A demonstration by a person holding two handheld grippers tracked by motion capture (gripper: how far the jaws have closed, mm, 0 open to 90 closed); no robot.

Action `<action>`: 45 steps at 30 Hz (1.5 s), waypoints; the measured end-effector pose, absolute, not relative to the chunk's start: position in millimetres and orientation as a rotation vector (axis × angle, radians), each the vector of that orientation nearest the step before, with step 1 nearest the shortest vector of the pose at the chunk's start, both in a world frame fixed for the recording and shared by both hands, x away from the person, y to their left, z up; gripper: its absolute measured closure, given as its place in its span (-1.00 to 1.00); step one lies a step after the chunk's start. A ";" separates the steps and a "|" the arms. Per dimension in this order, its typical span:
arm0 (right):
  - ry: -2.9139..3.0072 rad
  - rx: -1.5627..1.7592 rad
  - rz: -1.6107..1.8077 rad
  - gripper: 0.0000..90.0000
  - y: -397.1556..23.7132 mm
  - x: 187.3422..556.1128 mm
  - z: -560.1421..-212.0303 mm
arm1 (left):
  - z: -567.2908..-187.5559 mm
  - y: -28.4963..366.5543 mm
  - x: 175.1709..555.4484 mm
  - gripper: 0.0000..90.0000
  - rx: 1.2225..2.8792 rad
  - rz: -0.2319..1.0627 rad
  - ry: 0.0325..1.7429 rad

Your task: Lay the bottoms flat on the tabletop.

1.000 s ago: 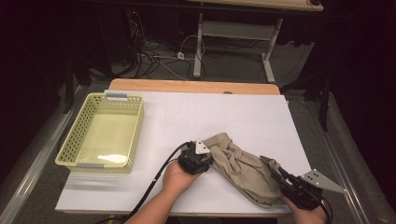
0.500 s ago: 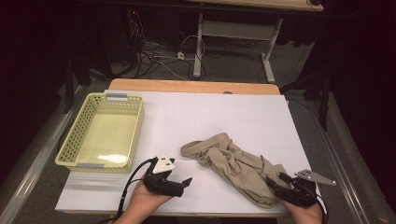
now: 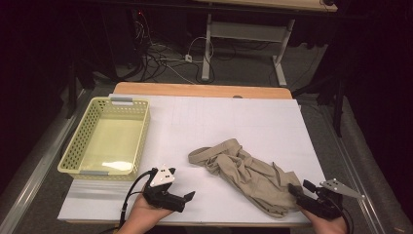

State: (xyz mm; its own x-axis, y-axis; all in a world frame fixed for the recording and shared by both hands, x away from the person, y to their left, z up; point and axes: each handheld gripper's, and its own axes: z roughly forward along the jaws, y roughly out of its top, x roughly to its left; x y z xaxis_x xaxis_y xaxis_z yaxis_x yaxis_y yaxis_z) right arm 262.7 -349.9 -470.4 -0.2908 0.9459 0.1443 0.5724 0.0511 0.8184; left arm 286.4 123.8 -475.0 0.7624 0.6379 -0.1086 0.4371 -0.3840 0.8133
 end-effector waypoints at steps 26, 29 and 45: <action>1.959 1.191 1.245 0.90 -281.7 254.9 -435.2 | -473.6 125.6 276.4 -1.00 2.033 0.280 0.816; 2.034 1.088 1.274 0.90 -246.7 262.9 -434.3 | -474.0 132.7 268.4 -1.00 2.031 0.290 0.836; 2.331 0.755 1.429 0.27 -138.3 274.4 -441.9 | -473.9 156.3 251.3 -1.00 1.986 0.322 0.928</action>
